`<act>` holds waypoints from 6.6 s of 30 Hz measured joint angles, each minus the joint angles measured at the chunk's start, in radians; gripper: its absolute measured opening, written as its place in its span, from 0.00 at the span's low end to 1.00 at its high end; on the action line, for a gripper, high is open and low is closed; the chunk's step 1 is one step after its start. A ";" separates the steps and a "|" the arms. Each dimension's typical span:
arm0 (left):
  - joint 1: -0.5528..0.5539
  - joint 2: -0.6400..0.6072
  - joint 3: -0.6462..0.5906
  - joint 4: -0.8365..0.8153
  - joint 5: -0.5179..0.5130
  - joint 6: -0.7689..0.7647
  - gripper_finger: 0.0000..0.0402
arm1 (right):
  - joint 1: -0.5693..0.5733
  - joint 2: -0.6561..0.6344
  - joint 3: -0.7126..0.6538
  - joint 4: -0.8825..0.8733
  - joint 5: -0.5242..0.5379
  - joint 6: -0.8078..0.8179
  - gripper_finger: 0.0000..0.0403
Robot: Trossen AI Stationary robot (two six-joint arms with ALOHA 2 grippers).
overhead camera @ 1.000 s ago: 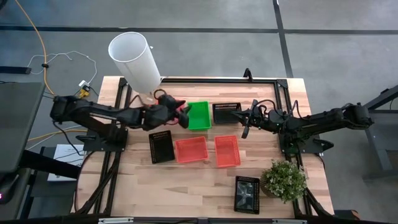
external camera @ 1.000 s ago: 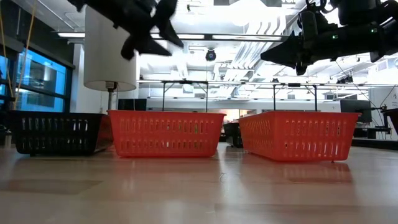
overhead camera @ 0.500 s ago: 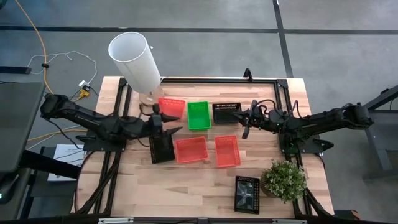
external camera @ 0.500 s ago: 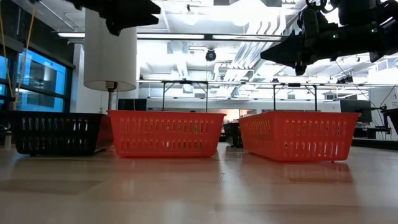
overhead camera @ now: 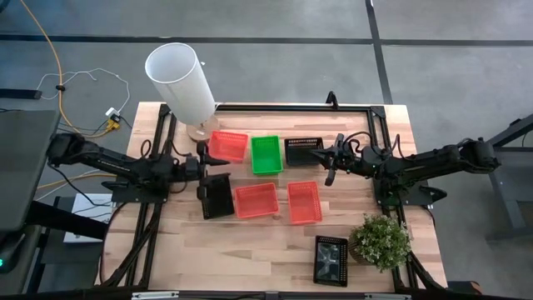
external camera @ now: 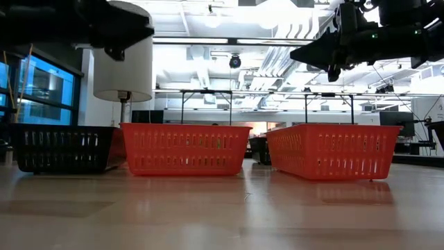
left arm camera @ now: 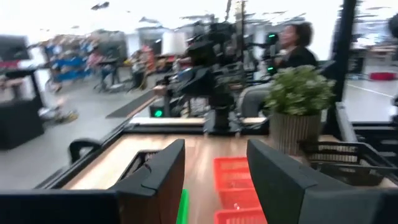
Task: Stack baskets by color
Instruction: Stack the bottom black bin on top of the top black bin
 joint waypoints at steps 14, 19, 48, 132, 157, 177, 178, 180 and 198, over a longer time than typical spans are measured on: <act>0.034 -0.117 0.090 -0.275 0.040 -0.045 0.35 | 0.000 0.000 0.000 0.028 0.000 -0.001 0.00; 0.035 -0.214 0.089 -0.307 -0.010 -0.037 0.34 | 0.003 0.000 0.000 0.027 -0.005 0.001 0.00; 0.025 -0.269 0.089 -0.413 -0.011 -0.035 0.35 | 0.003 0.000 0.000 0.044 -0.042 -0.001 0.00; 0.020 -0.251 0.089 -0.498 -0.030 -0.065 0.42 | 0.633 0.806 0.960 -1.691 -0.374 0.720 0.44; 0.020 -0.251 0.089 -0.496 -0.030 -0.091 0.42 | 0.575 0.782 0.972 -1.688 -0.543 0.566 0.01; 0.020 -0.251 0.089 -0.493 -0.030 -0.091 0.42 | 0.126 0.130 0.804 -1.670 -0.003 0.455 0.00; 0.020 -0.251 0.089 -0.493 -0.030 -0.091 0.42 | 0.083 0.097 0.777 -1.665 0.042 0.491 0.00; 0.020 -0.251 0.089 -0.493 -0.030 -0.091 0.42 | -0.001 0.045 0.737 -1.623 0.113 0.556 0.00; 0.020 -0.251 0.089 -0.455 -0.030 -0.091 0.42 | -0.436 0.310 0.740 -1.544 -0.229 0.572 0.00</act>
